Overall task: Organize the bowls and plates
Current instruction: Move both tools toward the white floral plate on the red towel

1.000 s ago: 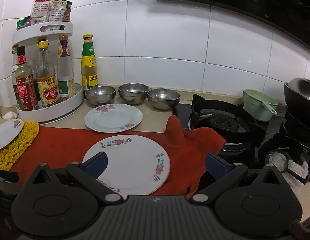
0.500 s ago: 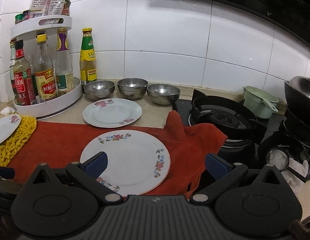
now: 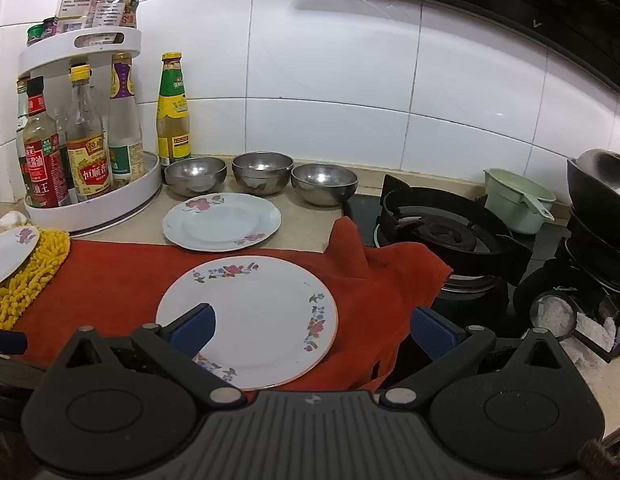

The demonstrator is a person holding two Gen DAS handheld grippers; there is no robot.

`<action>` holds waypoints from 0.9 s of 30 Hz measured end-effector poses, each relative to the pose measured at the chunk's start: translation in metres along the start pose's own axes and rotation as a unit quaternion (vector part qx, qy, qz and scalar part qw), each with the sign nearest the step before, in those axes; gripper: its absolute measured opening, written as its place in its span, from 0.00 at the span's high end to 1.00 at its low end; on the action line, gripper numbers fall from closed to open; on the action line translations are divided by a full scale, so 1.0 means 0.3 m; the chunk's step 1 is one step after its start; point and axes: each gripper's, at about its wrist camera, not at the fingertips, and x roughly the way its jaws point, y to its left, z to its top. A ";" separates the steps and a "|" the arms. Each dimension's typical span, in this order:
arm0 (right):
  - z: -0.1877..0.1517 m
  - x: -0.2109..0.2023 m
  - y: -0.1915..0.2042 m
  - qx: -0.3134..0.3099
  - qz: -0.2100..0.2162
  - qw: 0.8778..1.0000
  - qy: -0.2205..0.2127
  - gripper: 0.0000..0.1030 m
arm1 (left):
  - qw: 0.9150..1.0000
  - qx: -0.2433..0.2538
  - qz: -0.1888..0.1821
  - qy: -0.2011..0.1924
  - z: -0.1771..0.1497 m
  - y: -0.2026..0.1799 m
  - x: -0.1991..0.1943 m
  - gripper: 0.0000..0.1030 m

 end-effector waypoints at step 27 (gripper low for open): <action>-0.040 0.044 -0.042 0.003 -0.016 0.999 0.033 0.03 | 0.999 -0.016 0.009 -0.031 0.015 -0.019 -0.038 0.00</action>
